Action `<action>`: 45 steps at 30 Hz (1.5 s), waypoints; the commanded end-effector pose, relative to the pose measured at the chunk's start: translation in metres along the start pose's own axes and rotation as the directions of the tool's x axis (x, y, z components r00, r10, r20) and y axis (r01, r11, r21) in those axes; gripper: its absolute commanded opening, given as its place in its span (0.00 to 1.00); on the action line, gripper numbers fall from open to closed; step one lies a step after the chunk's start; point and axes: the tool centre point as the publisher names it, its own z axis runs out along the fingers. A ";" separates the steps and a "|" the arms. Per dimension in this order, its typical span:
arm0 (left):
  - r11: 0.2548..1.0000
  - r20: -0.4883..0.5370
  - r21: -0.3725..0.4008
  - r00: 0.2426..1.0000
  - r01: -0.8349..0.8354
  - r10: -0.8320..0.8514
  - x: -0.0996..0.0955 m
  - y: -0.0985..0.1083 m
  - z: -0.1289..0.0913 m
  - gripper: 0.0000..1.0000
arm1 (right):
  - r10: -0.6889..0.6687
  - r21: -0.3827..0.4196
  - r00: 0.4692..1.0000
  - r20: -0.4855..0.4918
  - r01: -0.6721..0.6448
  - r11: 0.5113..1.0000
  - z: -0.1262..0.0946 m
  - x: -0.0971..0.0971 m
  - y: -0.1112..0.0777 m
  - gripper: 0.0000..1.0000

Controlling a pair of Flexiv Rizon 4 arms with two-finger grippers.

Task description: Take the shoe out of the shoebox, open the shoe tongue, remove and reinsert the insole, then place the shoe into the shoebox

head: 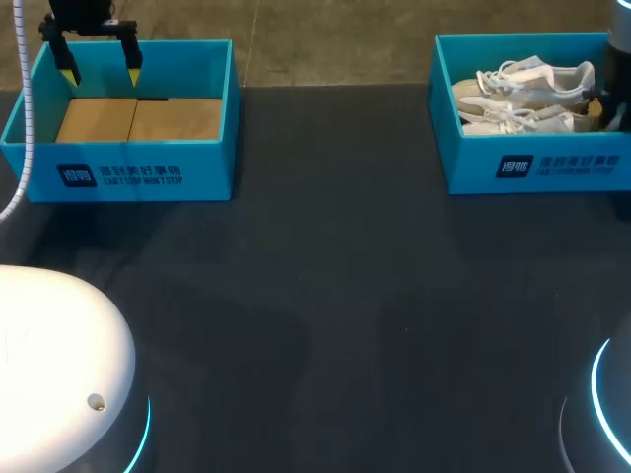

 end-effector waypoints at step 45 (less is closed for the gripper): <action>1.000 0.000 0.000 1.000 0.000 0.000 0.000 0.000 0.000 1.00 | -0.002 -0.041 0.991 0.131 0.007 0.999 -0.188 -0.017 -0.010 0.00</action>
